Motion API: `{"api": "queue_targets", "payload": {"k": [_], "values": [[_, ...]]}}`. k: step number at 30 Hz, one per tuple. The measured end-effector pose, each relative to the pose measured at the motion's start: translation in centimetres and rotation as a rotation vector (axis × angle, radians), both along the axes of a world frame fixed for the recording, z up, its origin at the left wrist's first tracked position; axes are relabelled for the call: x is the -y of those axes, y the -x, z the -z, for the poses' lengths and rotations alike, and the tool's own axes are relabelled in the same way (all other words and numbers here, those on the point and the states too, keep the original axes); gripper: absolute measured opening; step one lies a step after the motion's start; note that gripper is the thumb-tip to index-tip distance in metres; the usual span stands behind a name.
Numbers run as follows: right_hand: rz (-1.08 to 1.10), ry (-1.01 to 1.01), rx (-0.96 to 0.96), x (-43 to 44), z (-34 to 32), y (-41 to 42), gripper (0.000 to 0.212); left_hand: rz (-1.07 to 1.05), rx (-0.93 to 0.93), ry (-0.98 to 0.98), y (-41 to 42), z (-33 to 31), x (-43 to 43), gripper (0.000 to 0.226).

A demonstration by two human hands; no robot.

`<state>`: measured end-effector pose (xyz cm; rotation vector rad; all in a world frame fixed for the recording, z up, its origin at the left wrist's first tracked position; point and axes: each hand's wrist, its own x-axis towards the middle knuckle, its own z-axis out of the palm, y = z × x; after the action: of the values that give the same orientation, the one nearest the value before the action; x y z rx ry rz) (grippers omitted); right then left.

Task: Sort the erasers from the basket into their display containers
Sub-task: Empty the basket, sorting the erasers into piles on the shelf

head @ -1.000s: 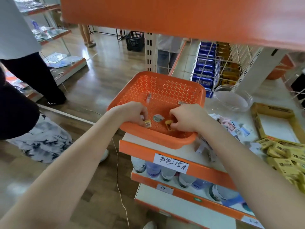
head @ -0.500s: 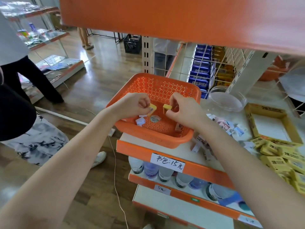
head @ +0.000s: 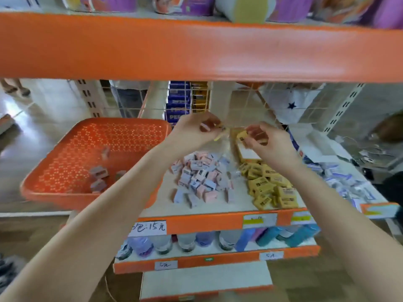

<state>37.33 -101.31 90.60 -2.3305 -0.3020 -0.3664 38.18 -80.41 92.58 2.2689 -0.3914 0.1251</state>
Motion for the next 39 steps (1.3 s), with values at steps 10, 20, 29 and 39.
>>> {"api": "queue_targets", "payload": {"k": [10, 20, 29, 39], "values": [[0.024, 0.315, -0.264, 8.9, 3.1, 2.9, 0.023, 0.239, -0.317, -0.159, -0.3, 6.0, 9.5, 0.025], [-0.002, 0.349, -0.288, 10.1, 4.2, 3.8, 0.011, 0.291, -0.192, -0.282, 0.9, 6.7, 10.7, 0.016], [0.082, 0.229, -0.205, 10.7, 5.4, 5.6, 0.021, 0.201, -0.108, -0.267, 2.1, 7.7, 11.1, 0.020], [0.382, 0.121, -0.081, 17.5, 1.6, 7.4, 0.023, 0.315, 0.094, -0.229, 2.0, 5.5, 16.8, 0.034]]}}
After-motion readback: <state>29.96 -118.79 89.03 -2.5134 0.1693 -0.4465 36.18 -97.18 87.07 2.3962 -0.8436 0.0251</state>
